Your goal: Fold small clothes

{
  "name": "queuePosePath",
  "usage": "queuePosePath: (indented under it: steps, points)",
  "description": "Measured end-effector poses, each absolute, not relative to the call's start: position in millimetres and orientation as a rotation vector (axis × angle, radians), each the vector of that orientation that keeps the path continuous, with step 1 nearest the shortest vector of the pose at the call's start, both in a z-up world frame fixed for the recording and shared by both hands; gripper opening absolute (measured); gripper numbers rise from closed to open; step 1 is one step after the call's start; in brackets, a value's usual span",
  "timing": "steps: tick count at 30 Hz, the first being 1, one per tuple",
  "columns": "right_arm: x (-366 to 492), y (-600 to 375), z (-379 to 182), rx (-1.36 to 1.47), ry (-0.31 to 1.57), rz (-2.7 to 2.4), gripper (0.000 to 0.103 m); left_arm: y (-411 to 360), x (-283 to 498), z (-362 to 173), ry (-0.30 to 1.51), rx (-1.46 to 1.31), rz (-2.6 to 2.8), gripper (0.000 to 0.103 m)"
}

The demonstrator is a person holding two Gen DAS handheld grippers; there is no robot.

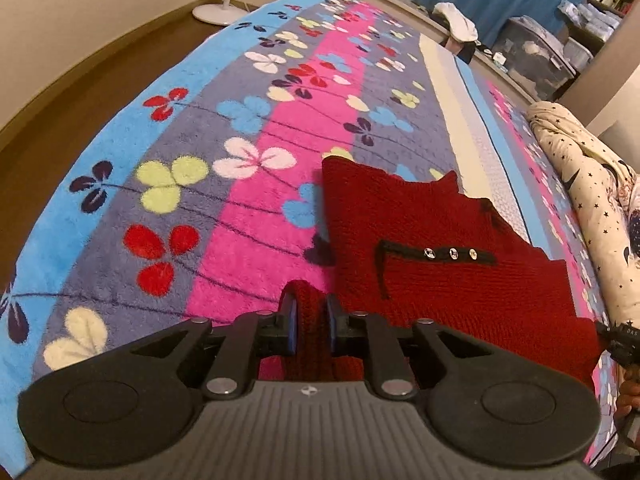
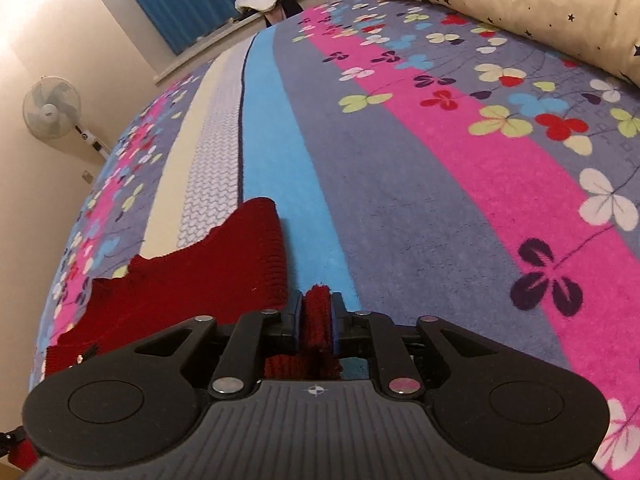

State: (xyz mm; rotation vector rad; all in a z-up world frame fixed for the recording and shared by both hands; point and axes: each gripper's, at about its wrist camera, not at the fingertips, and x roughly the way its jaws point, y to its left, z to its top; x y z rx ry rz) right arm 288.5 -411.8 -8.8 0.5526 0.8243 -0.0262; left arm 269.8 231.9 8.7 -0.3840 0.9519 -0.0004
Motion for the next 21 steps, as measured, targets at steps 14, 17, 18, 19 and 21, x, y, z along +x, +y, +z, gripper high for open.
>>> queuePosePath:
  steps: [14, 17, 18, 19, 21]
  points:
    - [245, -478, 10, 0.581, 0.683, -0.084, 0.034, 275, 235, 30, 0.871, -0.462, 0.115, 0.038]
    - [236, -496, 6, 0.591, 0.685, -0.11, 0.034, 275, 235, 22, 0.933, -0.41, 0.135, 0.042]
    - [233, -500, 4, 0.594, 0.693, -0.113, 0.034, 273, 236, 20, 0.958, -0.395, 0.138, 0.042]
    - [231, -504, 1, 0.6, 0.703, -0.11, 0.035, 271, 237, 17, 0.974, -0.383, 0.134, 0.042]
    - [230, -507, -5, 0.615, 0.739, -0.084, 0.039, 264, 238, 14, 0.996, -0.357, 0.111, 0.05]
